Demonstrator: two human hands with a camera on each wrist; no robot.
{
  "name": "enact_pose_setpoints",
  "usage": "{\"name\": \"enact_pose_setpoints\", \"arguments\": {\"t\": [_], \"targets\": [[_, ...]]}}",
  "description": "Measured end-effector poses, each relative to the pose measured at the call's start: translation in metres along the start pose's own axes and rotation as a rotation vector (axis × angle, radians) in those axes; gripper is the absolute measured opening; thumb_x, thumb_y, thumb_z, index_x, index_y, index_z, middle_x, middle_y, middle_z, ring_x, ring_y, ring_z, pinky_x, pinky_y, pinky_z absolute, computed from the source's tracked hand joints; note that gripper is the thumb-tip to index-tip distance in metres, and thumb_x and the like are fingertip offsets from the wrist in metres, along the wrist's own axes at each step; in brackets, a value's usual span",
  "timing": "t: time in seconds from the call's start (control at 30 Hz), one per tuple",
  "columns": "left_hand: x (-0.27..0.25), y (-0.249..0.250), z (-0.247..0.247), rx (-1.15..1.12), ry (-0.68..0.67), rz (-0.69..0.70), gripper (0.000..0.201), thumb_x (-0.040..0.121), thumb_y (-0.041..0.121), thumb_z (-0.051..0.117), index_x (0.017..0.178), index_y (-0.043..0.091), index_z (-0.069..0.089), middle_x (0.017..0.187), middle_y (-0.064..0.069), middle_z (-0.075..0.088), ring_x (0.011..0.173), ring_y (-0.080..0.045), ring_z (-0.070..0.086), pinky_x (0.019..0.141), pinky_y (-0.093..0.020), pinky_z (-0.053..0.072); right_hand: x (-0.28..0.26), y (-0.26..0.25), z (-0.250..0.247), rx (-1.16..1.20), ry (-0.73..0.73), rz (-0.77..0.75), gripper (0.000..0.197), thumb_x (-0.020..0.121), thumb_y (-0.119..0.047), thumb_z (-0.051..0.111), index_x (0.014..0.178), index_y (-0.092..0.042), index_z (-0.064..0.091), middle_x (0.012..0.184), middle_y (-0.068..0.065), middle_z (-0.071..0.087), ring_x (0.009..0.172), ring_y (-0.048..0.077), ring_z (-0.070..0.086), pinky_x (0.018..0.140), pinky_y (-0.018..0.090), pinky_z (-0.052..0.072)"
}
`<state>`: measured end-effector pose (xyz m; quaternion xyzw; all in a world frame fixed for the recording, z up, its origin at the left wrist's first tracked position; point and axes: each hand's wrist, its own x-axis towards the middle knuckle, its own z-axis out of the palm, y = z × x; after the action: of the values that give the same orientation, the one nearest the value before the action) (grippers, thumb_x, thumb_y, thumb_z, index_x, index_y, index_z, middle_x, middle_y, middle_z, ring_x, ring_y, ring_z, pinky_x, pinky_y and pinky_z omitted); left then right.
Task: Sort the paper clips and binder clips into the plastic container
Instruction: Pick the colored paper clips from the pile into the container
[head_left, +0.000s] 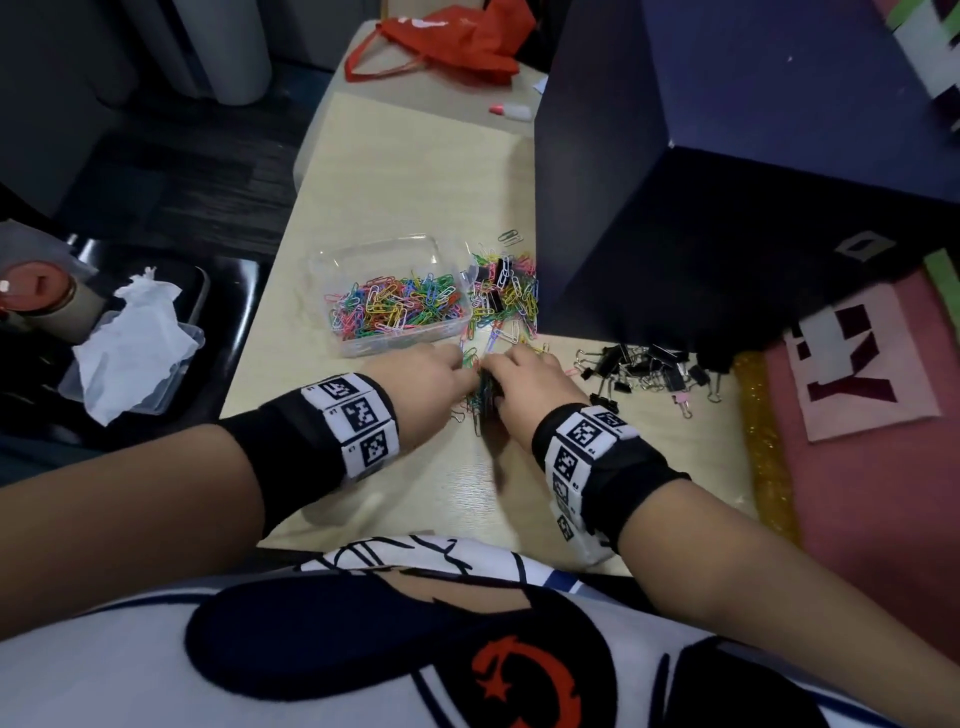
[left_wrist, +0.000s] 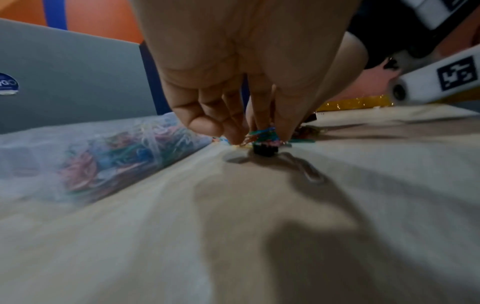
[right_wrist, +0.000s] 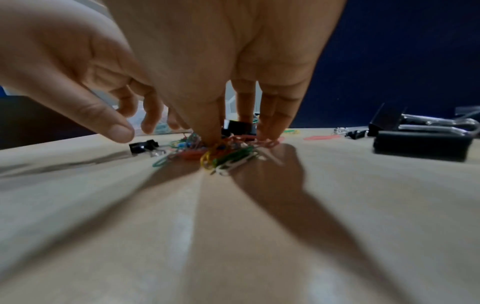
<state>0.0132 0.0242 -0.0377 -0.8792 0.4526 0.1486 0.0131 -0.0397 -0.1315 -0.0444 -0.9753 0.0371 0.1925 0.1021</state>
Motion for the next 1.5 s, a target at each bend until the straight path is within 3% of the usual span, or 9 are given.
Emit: {"name": "enact_pose_setpoints", "arguments": {"t": [0.27,0.47,0.63,0.77,0.9,1.07,1.2,1.33,1.5], "targets": [[-0.001,-0.007,0.015,0.006,-0.028,-0.078,0.023,0.09,0.013,0.05,0.113,0.016,0.051,0.1,-0.007,0.057,0.092,-0.03,0.059,0.068,-0.038,0.049,-0.015,0.008,0.003,0.181,0.174,0.084,0.028,0.087,-0.016,0.058,0.114,-0.019,0.054,0.123,0.004,0.045,0.115,0.025,0.042,0.098,0.033,0.038],[0.001,0.002,0.01,0.011,0.008,-0.064,0.037,0.088,0.023,0.05,0.125,0.02,0.048,0.113,-0.005,0.057,0.104,-0.028,0.056,0.074,-0.034,0.046,-0.026,0.04,-0.012,0.22,0.36,0.28,0.02,0.09,-0.022,0.054,0.109,-0.018,0.06,0.121,0.005,0.047,0.116,0.026,0.041,0.095,0.031,0.038],[0.003,0.006,0.01,0.05,0.023,0.004,0.028,0.094,0.023,0.043,0.122,0.027,0.049,0.109,-0.003,0.057,0.098,-0.028,0.056,0.072,-0.035,0.049,-0.027,0.071,-0.024,0.322,0.315,0.36,0.025,0.09,-0.019,0.057,0.115,-0.016,0.061,0.125,0.009,0.047,0.111,0.025,0.052,0.09,0.024,0.038],[0.009,0.012,0.005,-0.02,-0.025,-0.095,0.034,0.089,0.018,0.045,0.123,0.023,0.047,0.111,-0.006,0.054,0.099,-0.029,0.057,0.069,-0.034,0.047,-0.025,0.078,-0.029,0.351,0.319,0.363,0.025,0.092,-0.021,0.054,0.116,-0.018,0.06,0.122,0.007,0.052,0.104,0.022,0.055,0.078,0.019,0.033],[0.011,0.014,0.004,-0.075,-0.086,-0.167,0.03,0.089,0.018,0.045,0.118,0.018,0.053,0.11,-0.007,0.054,0.099,-0.029,0.057,0.076,-0.036,0.051,-0.019,0.087,-0.032,0.318,0.286,0.343,0.028,0.095,-0.013,0.045,0.118,-0.02,0.06,0.124,0.005,0.052,0.105,0.023,0.055,0.079,0.022,0.037],[0.011,0.011,0.007,-0.113,-0.107,-0.217,0.019,0.086,0.018,0.049,0.104,0.019,0.056,0.104,-0.005,0.055,0.094,-0.027,0.057,0.072,-0.032,0.047,-0.013,0.097,-0.035,0.167,0.195,0.352,0.039,0.089,-0.005,0.048,0.124,-0.019,0.054,0.129,0.007,0.046,0.113,0.027,0.047,0.09,0.034,0.042],[0.007,0.007,0.004,-0.127,-0.065,-0.222,0.014,0.088,0.021,0.05,0.1,0.022,0.056,0.102,-0.001,0.055,0.093,-0.024,0.057,0.066,-0.029,0.043,-0.012,0.086,-0.03,0.074,0.245,0.185,0.045,0.087,-0.002,0.045,0.128,-0.02,0.052,0.131,0.005,0.042,0.12,0.025,0.037,0.102,0.035,0.036],[0.001,0.001,-0.001,-0.19,-0.024,-0.261,0.008,0.086,0.022,0.052,0.093,0.024,0.053,0.097,0.004,0.06,0.085,-0.021,0.053,0.065,-0.027,0.04,-0.01,0.059,-0.024,0.089,-0.01,0.112,0.06,0.082,0.006,0.049,0.139,-0.013,0.041,0.137,0.007,0.036,0.13,0.026,0.033,0.105,0.037,0.035],[-0.009,-0.015,-0.011,-0.328,0.033,-0.369,0.011,0.082,0.024,0.056,0.082,0.029,0.046,0.083,0.005,0.062,0.078,-0.02,0.056,0.069,-0.032,0.049,-0.01,0.031,-0.009,0.042,-0.103,-0.032,0.064,0.079,0.006,0.044,0.139,-0.015,0.04,0.131,0.009,0.039,0.124,0.027,0.036,0.105,0.037,0.036]]}}
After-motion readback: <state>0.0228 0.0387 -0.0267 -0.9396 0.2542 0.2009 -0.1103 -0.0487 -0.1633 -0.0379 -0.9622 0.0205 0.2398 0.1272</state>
